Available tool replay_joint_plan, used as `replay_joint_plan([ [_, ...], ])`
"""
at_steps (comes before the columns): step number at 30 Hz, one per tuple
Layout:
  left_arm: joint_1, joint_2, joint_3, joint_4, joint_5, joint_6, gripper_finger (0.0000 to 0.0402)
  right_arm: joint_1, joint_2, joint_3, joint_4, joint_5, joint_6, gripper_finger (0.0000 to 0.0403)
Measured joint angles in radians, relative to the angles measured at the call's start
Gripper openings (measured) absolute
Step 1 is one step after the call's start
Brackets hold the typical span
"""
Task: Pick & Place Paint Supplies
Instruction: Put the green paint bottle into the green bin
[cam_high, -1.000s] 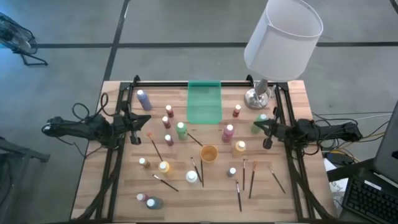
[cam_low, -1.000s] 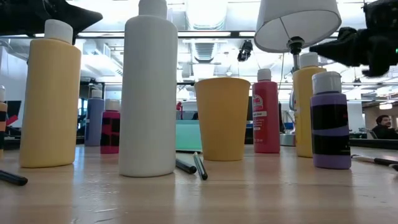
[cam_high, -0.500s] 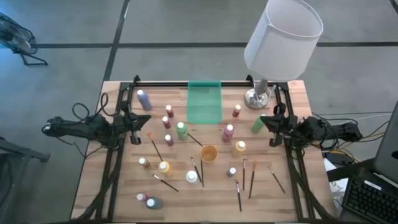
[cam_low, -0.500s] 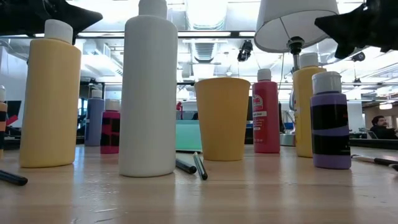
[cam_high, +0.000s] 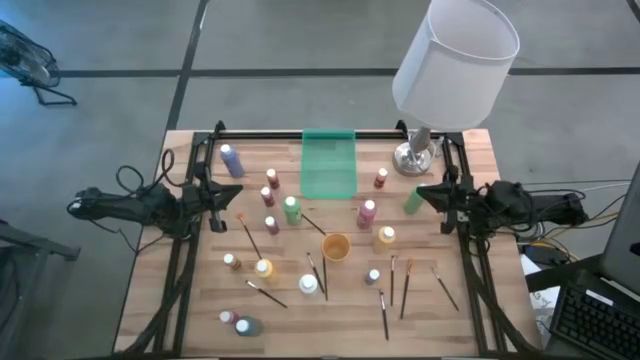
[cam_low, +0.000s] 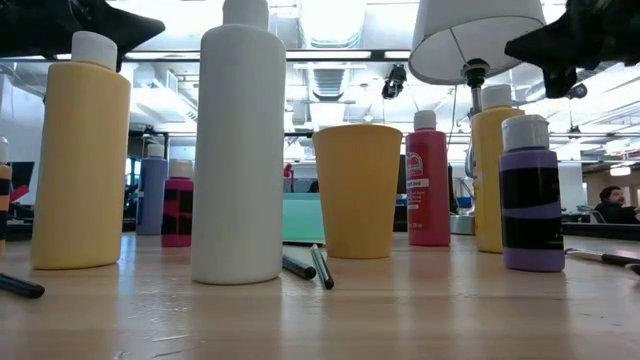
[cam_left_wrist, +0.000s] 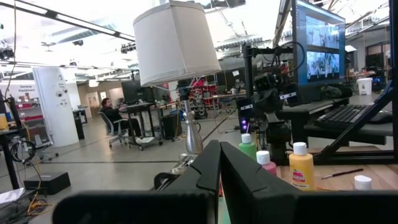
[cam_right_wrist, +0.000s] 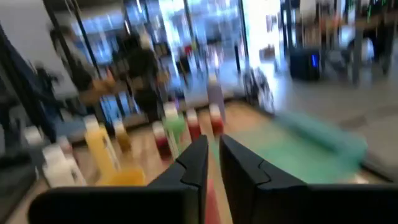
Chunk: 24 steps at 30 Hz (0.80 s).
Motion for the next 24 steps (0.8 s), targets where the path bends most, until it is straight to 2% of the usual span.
replay_joint_plan([
  [3,0.000,0.000,0.000,0.000,0.000,0.000,0.0016,0.000,0.057,0.098,-0.183,0.010,0.010,0.0065],
  [7,0.000,0.000,0.000,0.000,0.000,0.000,0.0016,0.000,0.128,0.215,-0.335,0.150,-0.045,0.0087],
  [14,0.000,0.000,0.000,0.000,0.000,0.000,0.0016,-0.001,0.214,0.324,-0.437,0.210,-0.043,0.0106],
  [20,0.000,0.000,0.000,0.000,0.000,0.000,0.0016,0.000,0.235,0.357,-0.683,0.181,0.259,0.0125],
  [24,0.000,0.000,0.000,0.000,0.000,0.000,0.0016,0.000,0.208,0.335,-0.729,0.119,0.367,0.0152],
])
